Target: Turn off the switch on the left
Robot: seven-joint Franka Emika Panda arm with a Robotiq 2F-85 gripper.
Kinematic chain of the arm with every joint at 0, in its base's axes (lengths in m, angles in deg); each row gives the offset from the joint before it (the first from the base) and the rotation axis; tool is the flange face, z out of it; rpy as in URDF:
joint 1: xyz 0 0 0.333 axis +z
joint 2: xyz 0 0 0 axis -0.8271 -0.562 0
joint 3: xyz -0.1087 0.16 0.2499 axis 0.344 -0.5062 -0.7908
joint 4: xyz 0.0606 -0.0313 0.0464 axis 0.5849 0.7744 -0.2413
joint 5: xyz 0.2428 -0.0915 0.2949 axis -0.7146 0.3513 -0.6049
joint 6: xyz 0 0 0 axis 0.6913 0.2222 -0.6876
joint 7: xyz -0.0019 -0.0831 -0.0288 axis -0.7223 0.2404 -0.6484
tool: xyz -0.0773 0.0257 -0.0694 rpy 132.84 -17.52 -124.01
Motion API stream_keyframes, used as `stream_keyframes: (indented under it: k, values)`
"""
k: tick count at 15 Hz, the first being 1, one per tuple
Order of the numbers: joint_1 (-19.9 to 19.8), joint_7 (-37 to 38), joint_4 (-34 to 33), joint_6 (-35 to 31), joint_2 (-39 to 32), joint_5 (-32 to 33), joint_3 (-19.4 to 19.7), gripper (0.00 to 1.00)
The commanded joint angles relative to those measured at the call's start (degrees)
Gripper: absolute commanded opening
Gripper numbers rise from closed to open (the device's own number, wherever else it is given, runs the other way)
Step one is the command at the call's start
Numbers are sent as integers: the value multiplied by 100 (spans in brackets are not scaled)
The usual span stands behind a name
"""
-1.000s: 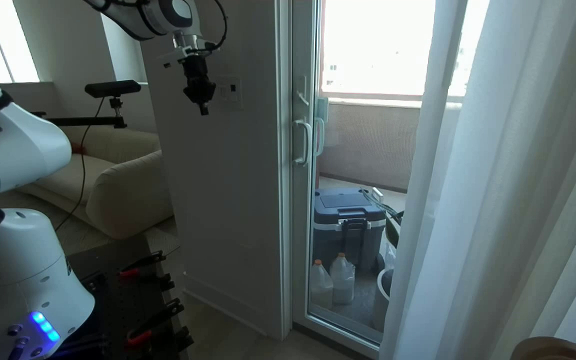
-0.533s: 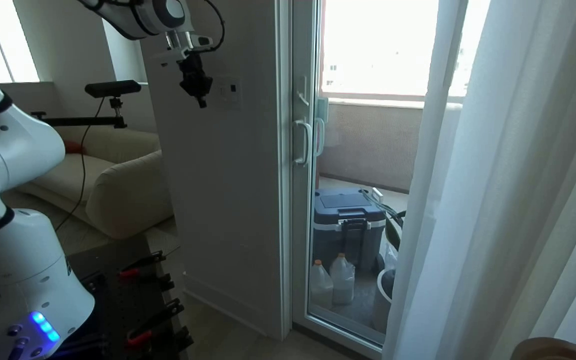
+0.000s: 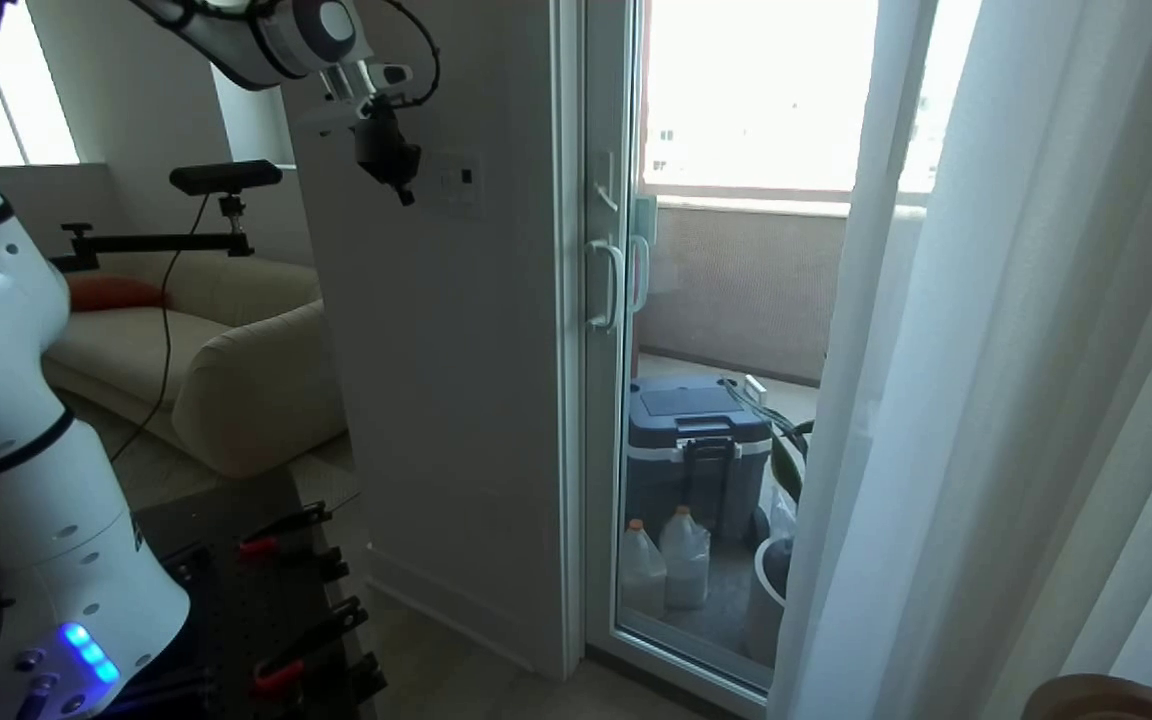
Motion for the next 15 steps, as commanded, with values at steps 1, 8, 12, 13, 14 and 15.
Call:
stream_keyframes:
  k: [1, 8, 12, 13, 14, 15]
  values:
    - [784, 350, 209, -311, 140, 357, 908, 0]
    - [1753, 777, 73, -393, -99, 1198, 2130, 0]
    - [1959, 759, -72, -390, -289, 1309, 2461, 0]
    - [1991, 735, -106, -405, -333, 1291, 2526, 0]
    - [2015, 678, -182, -343, -392, 1214, 2576, 0]
    - [2043, 646, -237, -313, -437, 1174, 2625, 0]
